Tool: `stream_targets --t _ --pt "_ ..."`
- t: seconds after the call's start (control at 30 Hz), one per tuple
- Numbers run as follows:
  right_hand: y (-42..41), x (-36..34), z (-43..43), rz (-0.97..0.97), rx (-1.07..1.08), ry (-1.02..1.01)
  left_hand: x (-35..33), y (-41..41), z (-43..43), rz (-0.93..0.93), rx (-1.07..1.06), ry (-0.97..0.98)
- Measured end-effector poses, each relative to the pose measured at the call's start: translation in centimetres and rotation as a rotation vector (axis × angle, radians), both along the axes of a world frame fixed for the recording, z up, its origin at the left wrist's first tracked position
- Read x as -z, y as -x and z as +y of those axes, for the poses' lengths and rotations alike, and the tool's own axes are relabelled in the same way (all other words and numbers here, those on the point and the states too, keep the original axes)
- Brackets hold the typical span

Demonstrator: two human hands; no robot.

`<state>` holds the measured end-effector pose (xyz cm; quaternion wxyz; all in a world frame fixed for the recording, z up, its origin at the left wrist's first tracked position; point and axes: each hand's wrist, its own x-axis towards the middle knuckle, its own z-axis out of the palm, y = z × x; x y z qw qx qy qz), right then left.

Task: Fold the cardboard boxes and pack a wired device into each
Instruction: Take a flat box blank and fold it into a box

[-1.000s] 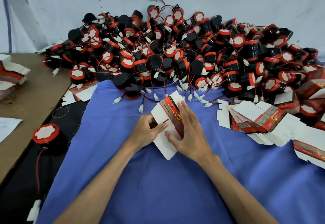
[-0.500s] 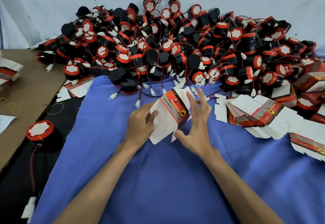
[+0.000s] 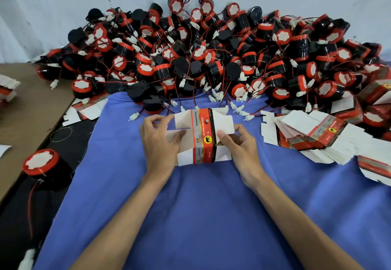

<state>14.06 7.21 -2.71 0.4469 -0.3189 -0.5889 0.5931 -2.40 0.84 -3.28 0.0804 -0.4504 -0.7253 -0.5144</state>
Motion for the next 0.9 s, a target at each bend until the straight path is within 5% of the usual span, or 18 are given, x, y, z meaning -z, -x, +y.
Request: stream_targets --t 0.1,0.23,0.37,0.47,0.63,0.77,0.9 --pt "-0.1 0.0 0.5 0.009 0.009 0.049 -0.6 -0.1 -0.3 -0.025 -0.044 -0.152" --pt "-0.2 0.0 0.5 0.068 0.074 -0.002 -0.4 -1.1 -1.2 0.202 0.121 -0.356" --pt "0.1 0.0 -0.1 0.124 -0.008 -0.031 0.2 -2.1 -0.7 0.326 0.386 -0.117" --pt "0.9 -0.1 -1.4 0.065 -0.094 -0.042 0.5 -1.8 -0.4 0.425 0.345 0.023" --pt "1.5 -0.5 -3.4 -0.196 -0.126 -0.451 0.5 -1.7 0.2 0.807 0.258 -0.103" --pt "0.5 -1.3 -3.0 -0.169 -0.095 -0.690 0.6 -1.1 -0.1 0.730 0.238 -0.206" --pt "-0.6 -0.9 -2.3 -0.071 0.145 -0.609 -0.1 -0.5 -0.9 0.587 0.266 -0.312"
